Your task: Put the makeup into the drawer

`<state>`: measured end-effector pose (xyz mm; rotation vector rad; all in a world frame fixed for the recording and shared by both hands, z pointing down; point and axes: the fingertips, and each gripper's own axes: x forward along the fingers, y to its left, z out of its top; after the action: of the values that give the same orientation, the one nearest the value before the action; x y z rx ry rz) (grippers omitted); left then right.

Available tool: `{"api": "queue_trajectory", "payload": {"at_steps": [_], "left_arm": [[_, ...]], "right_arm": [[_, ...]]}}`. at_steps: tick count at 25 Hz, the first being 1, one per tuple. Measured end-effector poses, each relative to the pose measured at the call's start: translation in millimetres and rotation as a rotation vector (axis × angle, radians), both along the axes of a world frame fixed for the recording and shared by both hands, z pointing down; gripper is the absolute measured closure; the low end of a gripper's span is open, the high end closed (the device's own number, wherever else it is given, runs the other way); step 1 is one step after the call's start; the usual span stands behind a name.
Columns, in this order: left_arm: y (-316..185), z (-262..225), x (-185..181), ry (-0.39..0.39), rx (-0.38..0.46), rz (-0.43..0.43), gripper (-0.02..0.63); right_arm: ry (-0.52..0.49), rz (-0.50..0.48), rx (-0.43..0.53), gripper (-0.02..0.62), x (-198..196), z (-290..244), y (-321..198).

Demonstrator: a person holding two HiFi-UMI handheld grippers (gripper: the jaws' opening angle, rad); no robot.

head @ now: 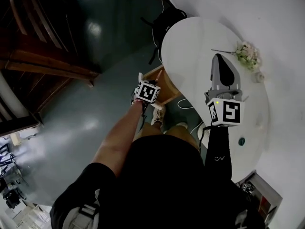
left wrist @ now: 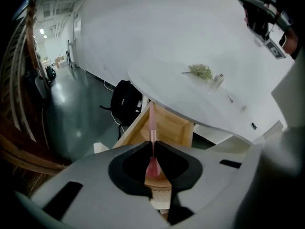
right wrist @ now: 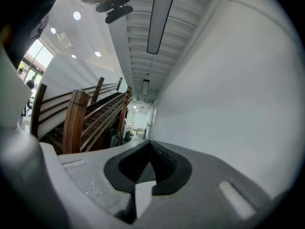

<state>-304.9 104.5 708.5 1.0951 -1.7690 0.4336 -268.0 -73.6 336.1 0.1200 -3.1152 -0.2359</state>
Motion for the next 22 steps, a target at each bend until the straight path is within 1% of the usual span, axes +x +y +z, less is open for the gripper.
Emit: {"api": "queue_trajectory", "payload": {"at_steps": [2, 3, 4, 5, 8, 11, 12, 17, 20, 22], "left_arm": [[-0.6, 2.2, -3.2, -0.010, -0.003, 0.001, 0.558], [-1.6, 2.6, -5.1, -0.018, -0.001, 0.006, 0.547], [-3.3, 1.5, -6.9, -0.027, 0.005, 0.013, 0.499], [-5.6, -1.1, -8.6, -0.037, 0.013, 0.021, 0.474], [-9.7, -7.5, -9.8, -0.049, 0.026, 0.028, 0.474], [-0.3, 4.4, -1.3, 0.000, -0.021, 0.022, 0.474], [-1.7, 4.2, -2.2, -0.007, -0.016, 0.031, 0.474], [-12.9, -15.0, -13.2, -0.081, 0.020, 0.058, 0.474], [-15.6, -43.2, -24.7, -0.157, 0.058, 0.068, 0.474], [-20.8, -72.6, -35.9, -0.218, 0.109, 0.065, 0.474]], "right_arm": [[0.001, 0.004, -0.003, 0.592, -0.5, 1.4, -2.0], [0.002, 0.005, -0.006, 0.592, -0.8, 2.1, -2.5], [0.003, 0.005, -0.010, 0.592, -0.9, 2.6, -2.7], [0.003, 0.003, -0.014, 0.592, -0.9, 2.7, -2.8], [0.000, 0.003, -0.017, 0.592, -0.1, 1.9, -4.3], [-0.003, 0.009, -0.018, 0.591, 0.5, 0.2, -6.5], [-0.004, 0.012, -0.019, 0.592, 0.8, -0.3, -7.5], [-0.010, 0.026, -0.021, 0.592, 5.3, -1.2, -13.7], [-0.019, 0.037, -0.017, 0.592, 9.9, -2.3, -17.6], [-0.027, 0.045, -0.017, 0.592, 12.4, -4.3, -20.8]]}}
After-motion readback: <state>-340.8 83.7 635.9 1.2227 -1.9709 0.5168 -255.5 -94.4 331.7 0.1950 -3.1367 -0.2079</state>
